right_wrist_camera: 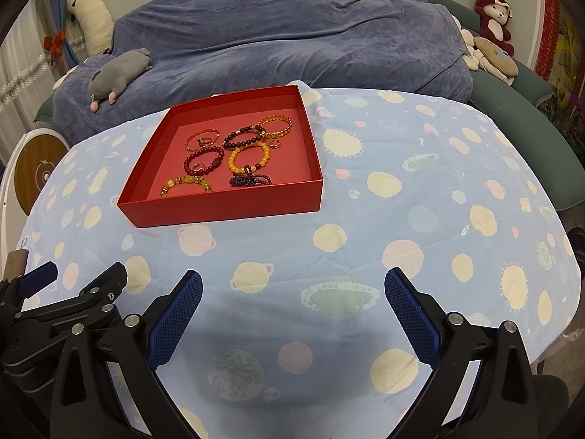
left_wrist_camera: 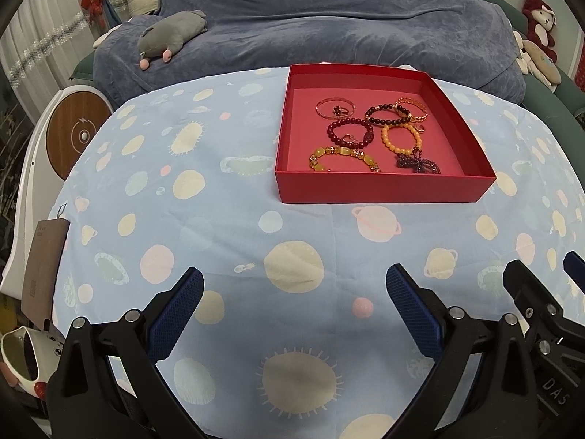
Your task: Organize jewelry
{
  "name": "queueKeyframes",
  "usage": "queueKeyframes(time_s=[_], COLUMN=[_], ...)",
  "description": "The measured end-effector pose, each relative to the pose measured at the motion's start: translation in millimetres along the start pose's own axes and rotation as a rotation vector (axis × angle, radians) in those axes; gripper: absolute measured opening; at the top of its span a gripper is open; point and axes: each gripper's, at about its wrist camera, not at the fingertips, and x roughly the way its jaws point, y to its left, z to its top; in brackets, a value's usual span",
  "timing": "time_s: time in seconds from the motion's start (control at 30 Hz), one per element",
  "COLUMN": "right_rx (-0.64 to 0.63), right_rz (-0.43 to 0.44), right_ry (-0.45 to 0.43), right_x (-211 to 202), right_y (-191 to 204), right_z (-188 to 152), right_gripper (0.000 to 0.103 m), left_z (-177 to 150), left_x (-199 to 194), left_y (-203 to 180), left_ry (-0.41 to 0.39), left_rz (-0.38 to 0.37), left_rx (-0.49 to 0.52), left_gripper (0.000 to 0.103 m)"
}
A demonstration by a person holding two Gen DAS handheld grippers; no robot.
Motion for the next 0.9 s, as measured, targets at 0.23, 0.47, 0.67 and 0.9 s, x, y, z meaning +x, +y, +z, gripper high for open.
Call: queueKeyframes(time_s=[0.23,0.47,0.67,0.9], right_rx=[-0.005,-0.004,-0.003,-0.002], right_rz=[-0.001,0.000,-0.001,-0.001], right_ry=[-0.002,-0.002,-0.002,-0.003], right_x=[1.4,1.5,1.3,1.1], right_y=[0.6,0.9,1.2,1.1], right_z=[0.8,1.1,1.1,0.8], right_gripper=[0.096,0.096,0.096,0.096], left_z=[-0.3,-2.2,-2.3,-2.6], left_x=[2.5,0.7,0.4,0.0], left_y=[-0.1,1.7,2.5,4.0], left_ry=[0.003,-0.003,-0.003,-0.002], left_rz=[0.009,0.017,0.018,0.016], left_rx=[-0.011,-0.003,-0.004,-0.005], left_gripper=[0.096,0.096,0.096,0.096])
